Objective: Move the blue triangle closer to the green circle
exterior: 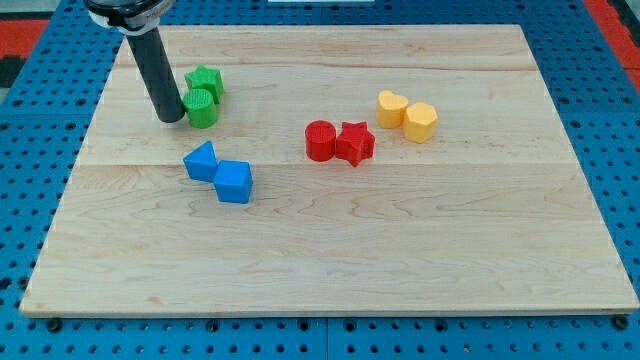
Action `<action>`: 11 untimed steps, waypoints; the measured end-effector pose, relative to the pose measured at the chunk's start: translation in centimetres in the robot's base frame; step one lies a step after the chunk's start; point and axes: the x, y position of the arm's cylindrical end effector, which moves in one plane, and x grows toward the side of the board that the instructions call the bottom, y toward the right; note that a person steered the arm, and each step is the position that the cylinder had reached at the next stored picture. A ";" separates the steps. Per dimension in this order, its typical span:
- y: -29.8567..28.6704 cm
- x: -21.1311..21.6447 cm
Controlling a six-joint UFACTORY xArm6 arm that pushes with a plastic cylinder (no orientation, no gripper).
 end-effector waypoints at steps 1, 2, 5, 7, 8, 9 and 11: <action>2.0 0.3; 0.9 8.8; 5.3 10.7; 1.4 6.7; -0.9 6.6; 3.6 6.6; 2.2 5.5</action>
